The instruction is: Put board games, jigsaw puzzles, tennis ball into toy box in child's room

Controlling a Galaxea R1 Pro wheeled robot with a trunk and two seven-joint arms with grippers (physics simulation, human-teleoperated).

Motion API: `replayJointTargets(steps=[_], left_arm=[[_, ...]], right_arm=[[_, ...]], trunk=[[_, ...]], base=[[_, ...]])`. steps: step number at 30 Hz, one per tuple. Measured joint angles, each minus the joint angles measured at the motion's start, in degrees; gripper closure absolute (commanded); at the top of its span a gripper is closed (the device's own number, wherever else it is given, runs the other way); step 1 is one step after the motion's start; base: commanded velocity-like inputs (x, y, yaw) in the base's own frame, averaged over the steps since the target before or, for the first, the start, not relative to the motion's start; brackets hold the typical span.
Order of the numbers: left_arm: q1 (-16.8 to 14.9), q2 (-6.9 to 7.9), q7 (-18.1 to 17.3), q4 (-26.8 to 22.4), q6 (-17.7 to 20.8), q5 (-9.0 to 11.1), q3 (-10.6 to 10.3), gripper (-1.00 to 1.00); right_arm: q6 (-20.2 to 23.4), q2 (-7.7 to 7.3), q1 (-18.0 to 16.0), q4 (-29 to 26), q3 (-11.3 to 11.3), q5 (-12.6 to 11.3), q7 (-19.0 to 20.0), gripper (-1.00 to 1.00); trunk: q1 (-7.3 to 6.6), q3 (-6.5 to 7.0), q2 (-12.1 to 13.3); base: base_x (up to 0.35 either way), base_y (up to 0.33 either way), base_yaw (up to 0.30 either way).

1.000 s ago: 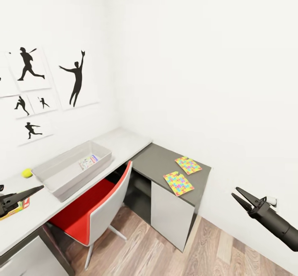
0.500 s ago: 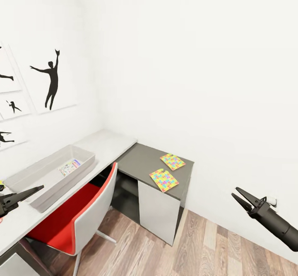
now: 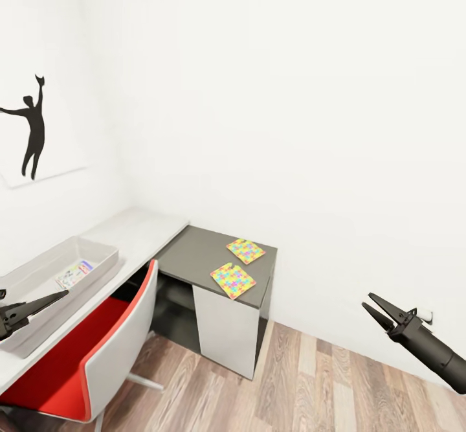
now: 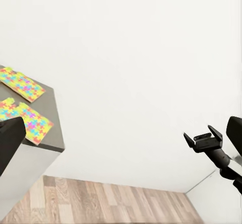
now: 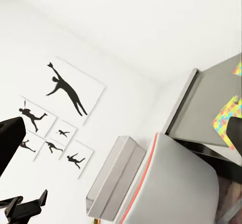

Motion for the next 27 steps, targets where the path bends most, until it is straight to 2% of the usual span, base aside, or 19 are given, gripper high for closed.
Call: replayJointTargets(steps=[22,27], left_arm=[[0.0,0.0,0.0,0.0,0.0,0.0,0.0,-1.0],[0.0,0.0,0.0,0.0,0.0,-0.1,0.0,-1.0]], right_arm=[[0.0,0.0,0.0,-0.1,0.0,0.0,-0.3,-1.0],[0.0,0.0,0.0,0.0,-0.1,0.0,-0.3,-1.0]], trunk=[[0.0,0.0,0.0],[0.01,0.0,0.0]], base=[[-0.004,0.001,-0.277],[-0.106,0.134,-0.277]])
